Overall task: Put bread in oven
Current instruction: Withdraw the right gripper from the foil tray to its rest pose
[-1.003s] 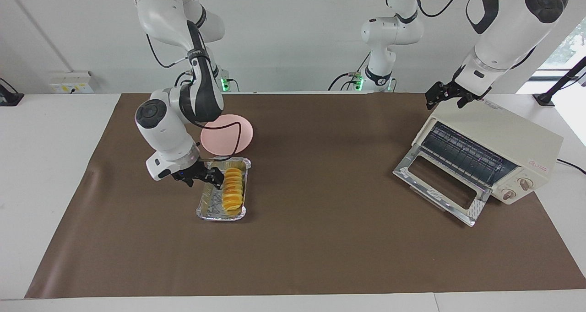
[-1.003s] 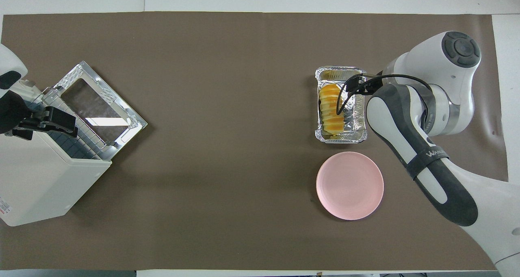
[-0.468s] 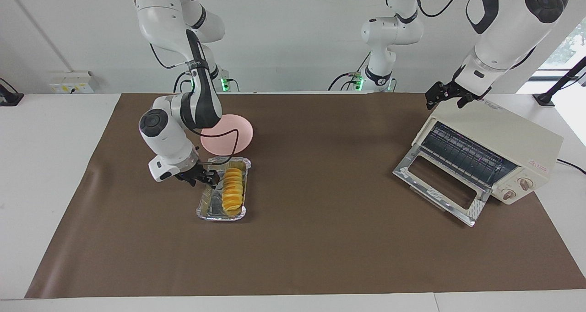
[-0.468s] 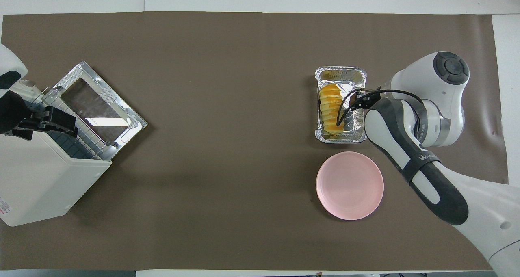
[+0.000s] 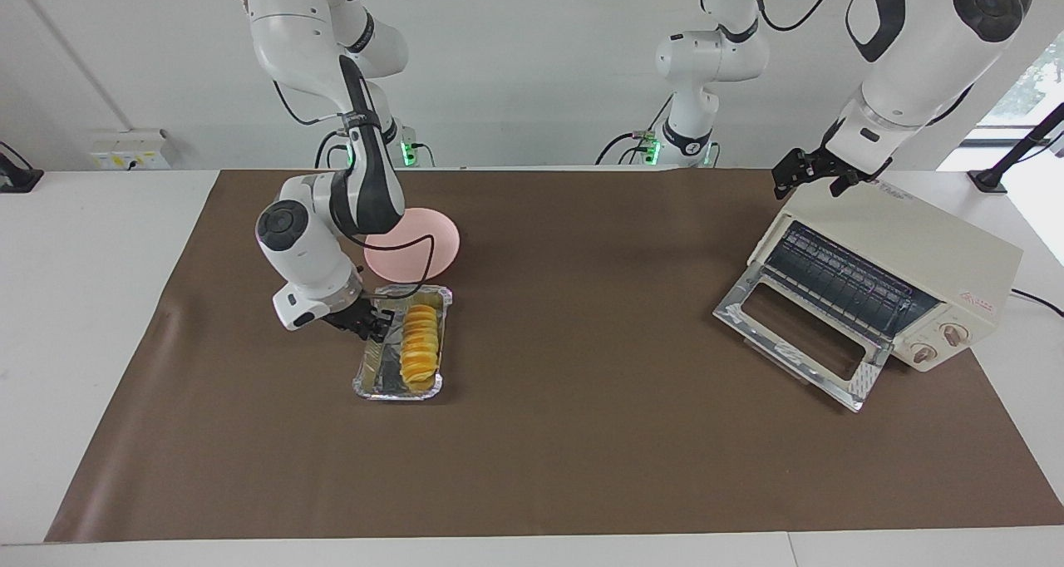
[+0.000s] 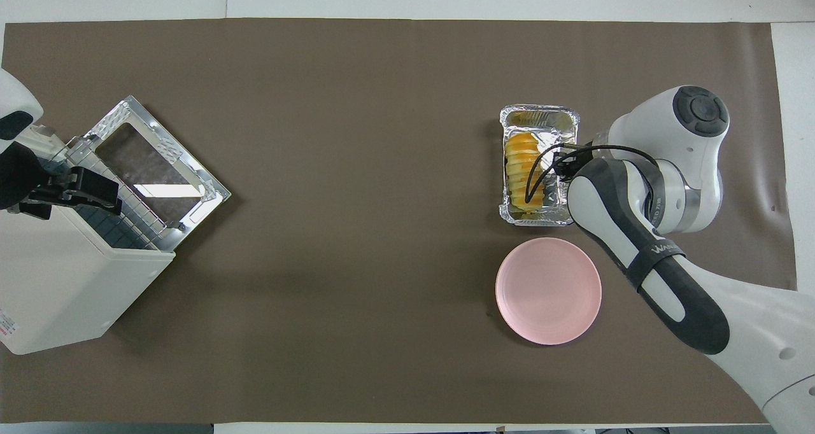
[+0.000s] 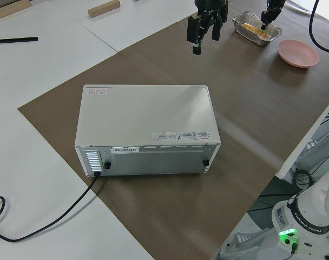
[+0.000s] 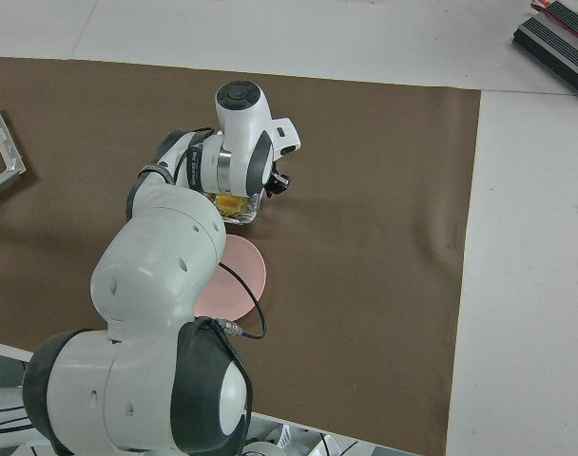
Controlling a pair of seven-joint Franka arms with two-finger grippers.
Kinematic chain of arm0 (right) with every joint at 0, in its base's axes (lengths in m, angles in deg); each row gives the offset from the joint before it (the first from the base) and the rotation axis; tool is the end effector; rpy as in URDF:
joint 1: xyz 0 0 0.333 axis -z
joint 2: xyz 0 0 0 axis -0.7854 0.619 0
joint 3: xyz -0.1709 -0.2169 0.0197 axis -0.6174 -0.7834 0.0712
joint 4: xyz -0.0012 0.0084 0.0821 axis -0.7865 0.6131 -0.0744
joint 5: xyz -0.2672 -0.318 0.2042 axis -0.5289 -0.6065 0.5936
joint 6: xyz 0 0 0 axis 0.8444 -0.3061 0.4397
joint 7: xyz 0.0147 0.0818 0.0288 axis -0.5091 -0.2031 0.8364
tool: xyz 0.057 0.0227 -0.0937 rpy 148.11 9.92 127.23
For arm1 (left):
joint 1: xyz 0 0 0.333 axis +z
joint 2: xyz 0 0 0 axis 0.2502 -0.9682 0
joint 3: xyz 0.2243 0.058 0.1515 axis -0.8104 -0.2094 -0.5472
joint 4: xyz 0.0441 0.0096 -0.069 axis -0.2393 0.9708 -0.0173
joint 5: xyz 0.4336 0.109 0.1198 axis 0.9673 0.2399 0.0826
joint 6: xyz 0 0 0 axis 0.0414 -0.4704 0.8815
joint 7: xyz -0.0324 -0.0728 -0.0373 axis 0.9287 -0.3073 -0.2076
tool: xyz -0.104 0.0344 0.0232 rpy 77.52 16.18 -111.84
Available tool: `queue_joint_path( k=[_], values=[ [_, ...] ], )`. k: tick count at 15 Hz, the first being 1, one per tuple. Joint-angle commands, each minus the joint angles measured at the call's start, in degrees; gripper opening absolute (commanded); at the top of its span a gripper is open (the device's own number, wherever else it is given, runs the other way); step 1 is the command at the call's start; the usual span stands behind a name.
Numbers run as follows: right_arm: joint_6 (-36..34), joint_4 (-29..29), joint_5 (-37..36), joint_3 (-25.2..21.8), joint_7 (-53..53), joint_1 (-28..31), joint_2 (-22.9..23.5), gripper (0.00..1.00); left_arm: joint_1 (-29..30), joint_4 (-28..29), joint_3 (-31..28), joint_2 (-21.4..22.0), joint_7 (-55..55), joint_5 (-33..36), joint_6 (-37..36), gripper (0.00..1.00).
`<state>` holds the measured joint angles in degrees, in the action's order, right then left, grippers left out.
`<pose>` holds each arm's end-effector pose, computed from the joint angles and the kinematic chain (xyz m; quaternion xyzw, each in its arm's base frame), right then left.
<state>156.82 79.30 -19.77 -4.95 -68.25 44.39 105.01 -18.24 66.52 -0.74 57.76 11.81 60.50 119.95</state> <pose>0.6478 0.0803 0.2186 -0.9934 0.1020 0.0197 0.0490 0.6030 -0.0457 0.5356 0.9959 -0.0134 -0.0894 0.0007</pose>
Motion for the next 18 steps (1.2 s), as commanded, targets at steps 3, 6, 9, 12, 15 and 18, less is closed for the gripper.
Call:
queue_joint_path(
  k=[3,6,9,12,15,18],
  values=[
    [-0.1,-6.25,2.77,0.5,-0.17,-2.64,0.24,0.0,0.41,0.92,0.35,1.09,0.05,1.13,0.84,1.0],
    [-1.24,-12.93,2.51,0.5,-3.96,-5.81,2.87,0.0,0.41,0.92,0.35,1.0,0.05,1.13,0.84,1.0],
    [-2.99,-21.78,2.42,0.41,-7.37,-10.02,8.39,0.0,0.41,0.92,0.35,1.0,0.05,1.13,0.84,1.0],
    [-3.09,-28.76,2.24,0.41,-13.62,-15.38,15.34,0.0,0.41,0.92,0.35,1.0,0.05,1.13,0.93,1.0],
    [-3.26,-30.96,2.42,0.5,-16.61,-17.94,17.82,0.0,0.41,0.92,0.35,1.0,0.05,1.13,0.84,1.0],
    [-3.0,-28.43,1.72,0.24,-20.39,-19.7,17.3,0.0,0.41,0.92,0.35,1.0,0.05,1.13,0.93,1.0]
  ],
)
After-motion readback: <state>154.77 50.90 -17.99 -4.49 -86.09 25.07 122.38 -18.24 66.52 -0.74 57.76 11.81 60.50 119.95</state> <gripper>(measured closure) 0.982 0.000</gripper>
